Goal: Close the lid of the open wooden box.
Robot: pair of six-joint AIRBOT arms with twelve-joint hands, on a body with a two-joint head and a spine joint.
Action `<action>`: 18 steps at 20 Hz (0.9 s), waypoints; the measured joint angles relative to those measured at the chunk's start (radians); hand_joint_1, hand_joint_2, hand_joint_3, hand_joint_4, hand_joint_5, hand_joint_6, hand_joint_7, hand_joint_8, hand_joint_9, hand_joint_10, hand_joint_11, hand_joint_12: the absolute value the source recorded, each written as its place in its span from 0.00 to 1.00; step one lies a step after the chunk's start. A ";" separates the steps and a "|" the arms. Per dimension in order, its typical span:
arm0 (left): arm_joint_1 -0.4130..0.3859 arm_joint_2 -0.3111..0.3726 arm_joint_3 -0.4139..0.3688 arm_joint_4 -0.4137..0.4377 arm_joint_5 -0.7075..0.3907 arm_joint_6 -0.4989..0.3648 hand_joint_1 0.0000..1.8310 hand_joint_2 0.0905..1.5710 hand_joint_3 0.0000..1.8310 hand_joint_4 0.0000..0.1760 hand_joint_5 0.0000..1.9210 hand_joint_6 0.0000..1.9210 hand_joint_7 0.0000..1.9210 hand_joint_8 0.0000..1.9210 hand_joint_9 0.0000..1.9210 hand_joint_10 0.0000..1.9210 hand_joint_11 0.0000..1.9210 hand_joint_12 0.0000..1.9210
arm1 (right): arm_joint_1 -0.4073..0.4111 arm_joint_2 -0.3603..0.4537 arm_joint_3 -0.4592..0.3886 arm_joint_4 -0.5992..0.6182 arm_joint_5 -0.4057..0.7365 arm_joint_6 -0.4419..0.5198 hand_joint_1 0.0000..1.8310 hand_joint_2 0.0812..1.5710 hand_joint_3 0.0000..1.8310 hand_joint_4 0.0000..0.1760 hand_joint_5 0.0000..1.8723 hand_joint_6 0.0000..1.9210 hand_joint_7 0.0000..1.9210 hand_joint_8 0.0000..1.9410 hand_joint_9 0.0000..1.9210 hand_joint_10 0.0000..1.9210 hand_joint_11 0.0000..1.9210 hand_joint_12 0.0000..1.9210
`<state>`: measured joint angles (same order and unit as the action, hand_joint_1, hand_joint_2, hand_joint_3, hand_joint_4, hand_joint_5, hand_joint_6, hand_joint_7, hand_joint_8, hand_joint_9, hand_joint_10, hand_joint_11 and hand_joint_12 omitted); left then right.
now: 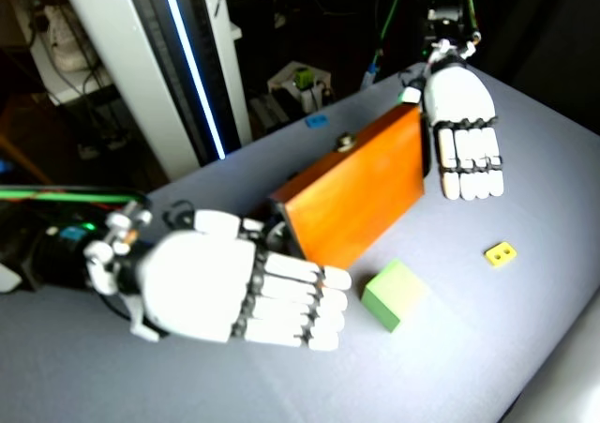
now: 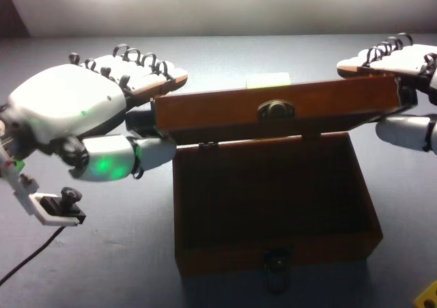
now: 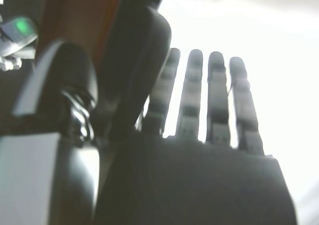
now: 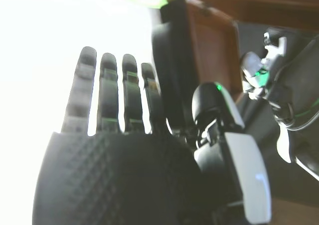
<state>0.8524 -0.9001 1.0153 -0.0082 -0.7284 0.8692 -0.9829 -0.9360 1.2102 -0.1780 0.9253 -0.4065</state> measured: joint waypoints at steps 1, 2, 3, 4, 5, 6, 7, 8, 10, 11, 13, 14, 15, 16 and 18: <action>0.011 0.007 -0.010 0.000 -0.020 -0.002 0.00 0.87 0.00 0.00 0.07 0.00 0.08 0.00 0.09 0.00 0.03 0.14 | -0.010 0.007 -0.009 0.000 0.013 0.000 0.15 0.85 0.00 0.00 0.10 0.00 0.11 0.00 0.09 0.00 0.09 0.00; 0.021 0.015 -0.018 -0.005 -0.036 -0.003 0.00 0.88 0.00 0.00 0.07 0.00 0.08 0.00 0.09 0.00 0.01 0.22 | -0.021 0.012 -0.017 0.002 0.026 0.000 0.16 0.84 0.00 0.00 0.10 0.00 0.11 0.00 0.09 0.00 0.09 0.00; 0.028 0.022 -0.022 -0.005 -0.048 -0.003 0.00 0.89 0.00 0.00 0.07 0.00 0.09 0.00 0.09 0.00 0.00 0.24 | -0.038 0.019 -0.029 0.013 0.041 0.000 0.19 0.82 0.00 0.00 0.10 0.00 0.12 0.00 0.10 0.00 0.11 0.01; 0.035 0.025 -0.024 -0.008 -0.062 -0.005 0.00 0.90 0.00 0.00 0.08 0.00 0.09 0.00 0.10 0.00 0.00 0.26 | -0.055 0.026 -0.039 0.020 0.055 0.000 0.19 0.82 0.00 0.00 0.10 0.00 0.11 0.00 0.09 0.00 0.10 0.01; 0.036 0.028 -0.029 -0.011 -0.064 -0.007 0.00 0.89 0.00 0.00 0.07 0.00 0.09 0.00 0.10 0.00 0.00 0.25 | -0.073 0.032 -0.049 0.019 0.067 0.001 0.21 0.81 0.00 0.00 0.09 0.00 0.10 0.00 0.09 0.00 0.11 0.01; 0.038 0.031 -0.031 -0.010 -0.072 -0.007 0.00 0.90 0.00 0.00 0.07 0.00 0.08 0.00 0.09 0.00 0.00 0.21 | -0.092 0.041 -0.060 0.021 0.074 0.002 0.24 0.80 0.00 0.00 0.10 0.00 0.10 0.00 0.10 0.00 0.11 0.01; 0.042 0.034 -0.033 -0.011 -0.078 -0.007 0.00 0.90 0.00 0.00 0.07 0.00 0.08 0.00 0.08 0.00 0.00 0.18 | -0.113 0.047 -0.070 0.020 0.087 0.003 0.26 0.80 0.00 0.00 0.10 0.00 0.11 0.00 0.10 0.00 0.12 0.01; 0.050 0.040 -0.042 -0.016 -0.080 -0.008 0.00 0.90 0.00 0.00 0.07 0.00 0.07 0.00 0.08 0.00 0.00 0.16 | -0.120 0.050 -0.076 0.020 0.090 0.003 0.27 0.79 0.00 0.00 0.09 0.00 0.10 0.00 0.10 0.00 0.11 0.01; 0.069 0.052 -0.059 -0.012 -0.091 -0.010 0.00 0.91 0.00 0.00 0.06 0.00 0.08 0.00 0.09 0.00 0.00 0.18 | -0.131 0.053 -0.076 0.022 0.091 0.003 0.28 0.79 0.00 0.00 0.09 0.00 0.10 0.00 0.10 0.00 0.11 0.01; 0.081 0.056 -0.066 -0.009 -0.095 -0.011 0.00 0.90 0.00 0.00 0.05 0.00 0.08 0.00 0.08 0.00 0.00 0.17 | -0.132 0.055 -0.078 0.026 0.093 0.005 0.31 0.79 0.00 0.00 0.08 0.00 0.10 0.00 0.10 0.00 0.11 0.01; 0.108 0.061 -0.071 -0.014 -0.096 -0.014 0.00 0.89 0.00 0.00 0.04 0.00 0.08 0.00 0.10 0.00 0.00 0.18 | -0.143 0.056 -0.082 0.028 0.099 0.007 0.32 0.78 0.00 0.00 0.07 0.00 0.09 0.00 0.09 0.00 0.11 0.02; 0.115 0.066 -0.073 -0.018 -0.097 -0.014 0.00 0.89 0.00 0.00 0.05 0.00 0.08 0.00 0.10 0.00 0.00 0.18 | -0.145 0.056 -0.082 0.023 0.097 0.007 0.32 0.78 0.00 0.00 0.07 0.00 0.09 0.00 0.10 0.00 0.12 0.02; 0.126 0.072 -0.077 -0.031 -0.099 -0.014 0.00 0.90 0.00 0.00 0.05 0.00 0.08 0.00 0.09 0.00 0.00 0.18 | -0.155 0.056 -0.082 0.024 0.101 0.009 0.32 0.78 0.00 0.00 0.07 0.00 0.09 0.00 0.10 0.00 0.12 0.02; 0.130 0.073 -0.078 -0.034 -0.099 -0.014 0.00 0.91 0.00 0.00 0.05 0.00 0.08 0.00 0.09 0.00 0.00 0.19 | -0.156 0.056 -0.082 0.024 0.099 0.009 0.32 0.78 0.00 0.00 0.07 0.00 0.09 0.00 0.10 0.00 0.12 0.02; 0.140 0.076 -0.084 -0.047 -0.114 -0.018 0.01 0.93 0.00 0.00 0.05 0.00 0.07 0.00 0.08 0.00 0.00 0.21 | -0.157 0.056 -0.082 0.021 0.091 0.005 0.31 0.78 0.00 0.00 0.07 0.00 0.09 0.00 0.09 0.00 0.11 0.02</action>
<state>0.9924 -0.8242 0.9318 -0.0551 -0.8421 0.8509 -1.1400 -0.8803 1.1278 -0.1574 1.0161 -0.4015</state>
